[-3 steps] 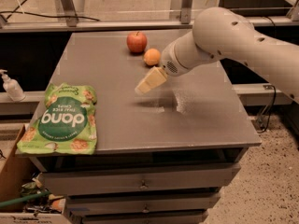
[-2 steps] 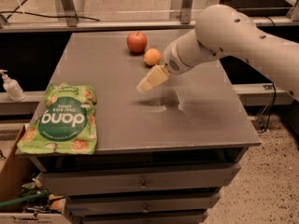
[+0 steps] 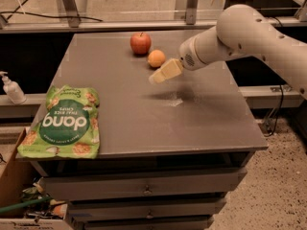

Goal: Pick orange

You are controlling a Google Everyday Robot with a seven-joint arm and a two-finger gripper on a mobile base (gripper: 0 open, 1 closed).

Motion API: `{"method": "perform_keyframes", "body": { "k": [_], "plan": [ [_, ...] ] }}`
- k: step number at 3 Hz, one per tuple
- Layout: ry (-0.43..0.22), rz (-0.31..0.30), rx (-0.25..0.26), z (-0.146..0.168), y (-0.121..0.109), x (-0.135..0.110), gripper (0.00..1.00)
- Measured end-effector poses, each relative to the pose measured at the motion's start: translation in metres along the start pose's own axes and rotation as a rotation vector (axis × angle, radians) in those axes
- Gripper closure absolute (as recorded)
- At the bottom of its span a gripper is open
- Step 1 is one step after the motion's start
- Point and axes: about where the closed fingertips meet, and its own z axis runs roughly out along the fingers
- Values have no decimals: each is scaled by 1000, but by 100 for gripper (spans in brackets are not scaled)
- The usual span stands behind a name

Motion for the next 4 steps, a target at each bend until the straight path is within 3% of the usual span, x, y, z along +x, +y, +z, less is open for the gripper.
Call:
{"method": "perform_keyframes", "body": {
  "k": [2,4],
  "plan": [
    [-141,94,-47,24,-13,2,0],
    [-256,86,-112,67,-20,-6,0]
  ]
}}
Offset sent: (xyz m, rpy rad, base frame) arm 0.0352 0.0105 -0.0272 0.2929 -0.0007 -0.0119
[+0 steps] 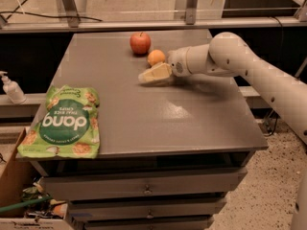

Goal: Pick orange

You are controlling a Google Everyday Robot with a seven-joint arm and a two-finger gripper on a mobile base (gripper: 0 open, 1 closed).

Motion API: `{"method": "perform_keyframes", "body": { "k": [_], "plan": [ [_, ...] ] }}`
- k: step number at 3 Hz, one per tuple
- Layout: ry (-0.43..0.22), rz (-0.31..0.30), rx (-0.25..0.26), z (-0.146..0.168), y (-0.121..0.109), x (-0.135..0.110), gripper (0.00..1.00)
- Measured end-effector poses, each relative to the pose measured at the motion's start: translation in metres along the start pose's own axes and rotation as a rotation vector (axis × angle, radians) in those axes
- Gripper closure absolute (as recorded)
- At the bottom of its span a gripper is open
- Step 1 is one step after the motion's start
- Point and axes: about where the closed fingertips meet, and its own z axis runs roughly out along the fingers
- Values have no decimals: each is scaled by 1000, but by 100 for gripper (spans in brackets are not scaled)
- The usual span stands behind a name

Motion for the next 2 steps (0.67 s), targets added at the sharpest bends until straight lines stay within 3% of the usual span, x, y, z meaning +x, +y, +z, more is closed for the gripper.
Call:
{"method": "perform_keyframes", "body": {
  "k": [1,2],
  "plan": [
    [-3,-3,-2,2,-1,1,0],
    [-2,-3,-7,5,0,1,17]
  ]
}}
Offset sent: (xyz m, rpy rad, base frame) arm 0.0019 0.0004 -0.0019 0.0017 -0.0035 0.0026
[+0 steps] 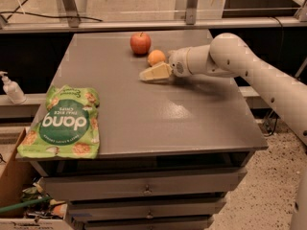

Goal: Pick orange

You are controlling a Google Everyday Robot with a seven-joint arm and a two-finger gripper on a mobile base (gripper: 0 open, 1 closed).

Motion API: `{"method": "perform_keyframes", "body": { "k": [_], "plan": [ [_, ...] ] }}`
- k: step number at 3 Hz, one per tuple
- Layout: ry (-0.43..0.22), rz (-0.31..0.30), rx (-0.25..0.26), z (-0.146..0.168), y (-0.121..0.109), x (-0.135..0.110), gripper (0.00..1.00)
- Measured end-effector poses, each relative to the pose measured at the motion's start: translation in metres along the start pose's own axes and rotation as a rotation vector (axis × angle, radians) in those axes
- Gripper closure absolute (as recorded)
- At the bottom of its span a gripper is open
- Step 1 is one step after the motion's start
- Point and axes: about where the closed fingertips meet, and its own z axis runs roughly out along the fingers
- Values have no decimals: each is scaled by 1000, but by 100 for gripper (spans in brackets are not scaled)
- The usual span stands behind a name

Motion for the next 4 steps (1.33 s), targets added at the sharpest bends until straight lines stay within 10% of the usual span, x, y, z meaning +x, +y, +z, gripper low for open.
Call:
{"method": "perform_keyframes", "body": {
  "k": [4],
  "plan": [
    [1,0,-7,2,3,-3,100]
  ]
}}
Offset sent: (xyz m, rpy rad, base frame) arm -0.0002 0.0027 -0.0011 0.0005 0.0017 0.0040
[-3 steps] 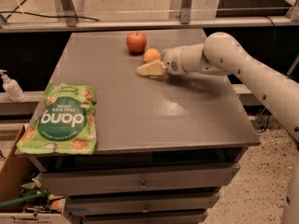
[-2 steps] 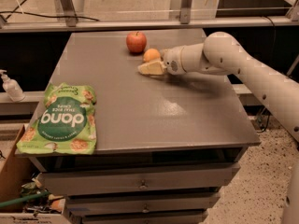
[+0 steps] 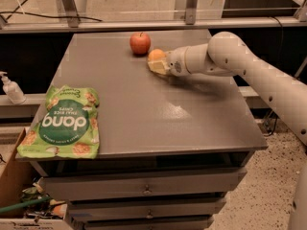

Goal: Pick orange

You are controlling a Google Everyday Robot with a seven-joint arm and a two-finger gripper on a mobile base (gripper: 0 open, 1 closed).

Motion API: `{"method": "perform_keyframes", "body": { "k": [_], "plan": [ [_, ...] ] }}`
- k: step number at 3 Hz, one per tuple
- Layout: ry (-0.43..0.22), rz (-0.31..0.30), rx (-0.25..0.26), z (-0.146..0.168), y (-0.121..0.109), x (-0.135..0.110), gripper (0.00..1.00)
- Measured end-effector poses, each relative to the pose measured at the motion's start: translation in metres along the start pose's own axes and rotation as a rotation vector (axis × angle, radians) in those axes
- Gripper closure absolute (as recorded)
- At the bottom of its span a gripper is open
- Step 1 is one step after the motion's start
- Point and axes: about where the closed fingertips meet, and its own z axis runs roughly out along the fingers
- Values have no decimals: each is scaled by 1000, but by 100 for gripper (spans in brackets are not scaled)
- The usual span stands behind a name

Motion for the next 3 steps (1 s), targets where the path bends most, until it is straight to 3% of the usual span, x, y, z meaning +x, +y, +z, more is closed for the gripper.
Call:
{"method": "perform_keyframes", "body": {
  "k": [1,3],
  "plan": [
    [0,0,0,0,0,0,100],
    [0,0,-1,0,0,0,61]
  ]
}}
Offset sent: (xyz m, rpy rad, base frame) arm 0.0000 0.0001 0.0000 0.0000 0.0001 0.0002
